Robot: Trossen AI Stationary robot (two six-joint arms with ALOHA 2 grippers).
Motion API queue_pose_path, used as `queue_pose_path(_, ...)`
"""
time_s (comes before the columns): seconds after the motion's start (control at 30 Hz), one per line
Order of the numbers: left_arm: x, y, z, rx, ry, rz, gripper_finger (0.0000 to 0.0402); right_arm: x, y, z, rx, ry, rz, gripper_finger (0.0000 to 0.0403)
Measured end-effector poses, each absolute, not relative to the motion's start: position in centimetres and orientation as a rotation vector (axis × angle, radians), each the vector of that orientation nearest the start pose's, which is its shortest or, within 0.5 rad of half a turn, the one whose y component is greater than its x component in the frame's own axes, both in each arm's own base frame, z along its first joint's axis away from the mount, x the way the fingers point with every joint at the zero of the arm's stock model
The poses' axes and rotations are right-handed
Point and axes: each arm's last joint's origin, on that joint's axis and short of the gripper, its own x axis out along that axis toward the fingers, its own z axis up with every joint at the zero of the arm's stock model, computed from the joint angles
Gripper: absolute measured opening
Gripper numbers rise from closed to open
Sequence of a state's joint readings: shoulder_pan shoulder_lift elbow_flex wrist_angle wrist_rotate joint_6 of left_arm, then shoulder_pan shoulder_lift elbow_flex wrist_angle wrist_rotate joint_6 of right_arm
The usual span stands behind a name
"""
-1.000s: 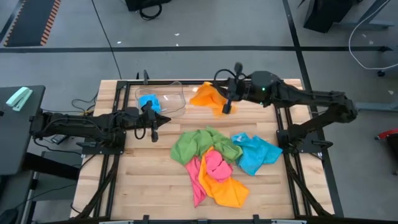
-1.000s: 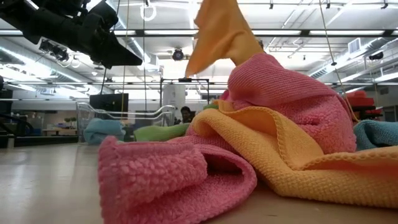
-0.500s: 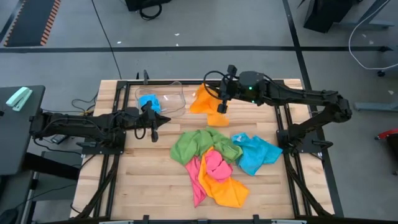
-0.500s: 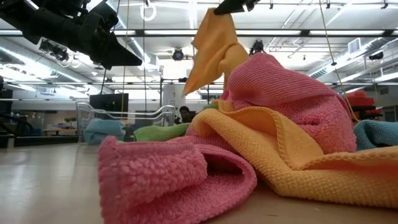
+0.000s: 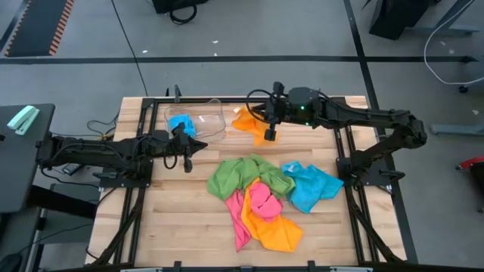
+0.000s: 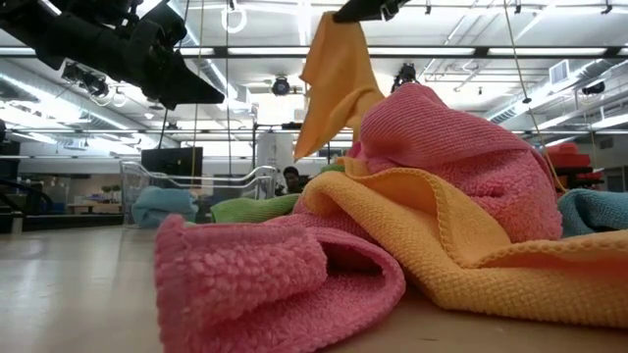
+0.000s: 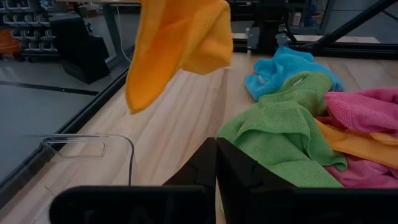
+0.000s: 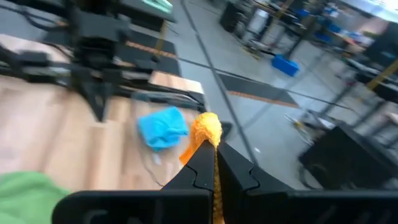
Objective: Fold microfiber towels
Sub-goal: Fold the top orange microfiber towel
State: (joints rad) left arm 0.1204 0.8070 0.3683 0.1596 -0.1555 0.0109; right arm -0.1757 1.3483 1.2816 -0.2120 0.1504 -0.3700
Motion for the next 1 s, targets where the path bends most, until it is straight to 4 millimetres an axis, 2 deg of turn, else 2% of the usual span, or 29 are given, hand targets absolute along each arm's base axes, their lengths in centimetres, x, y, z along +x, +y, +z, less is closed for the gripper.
queue_pose_path(0.13,17.5,2.6,21.8,0.016,0.281,0.272,0.0022,29.9,-5.5,37.5,-0.335,0.312,-0.184,0.0012)
queue_pose_path(0.3,17.5,2.6,21.8,0.017,0.282,0.272,0.0026,30.1,-5.4,35.8,-0.323,0.324,-0.145,0.0012)
queue_pose_path(0.6,18.5,2.7,21.7,0.089,0.246,0.264,0.001,30.4,-5.1,32.6,-0.314,0.213,-0.042,0.0012)
queue_pose_path(1.0,20.8,3.0,20.5,0.28,0.247,0.244,0.0141,29.5,-4.9,27.4,-0.243,0.187,-0.039,0.0012)
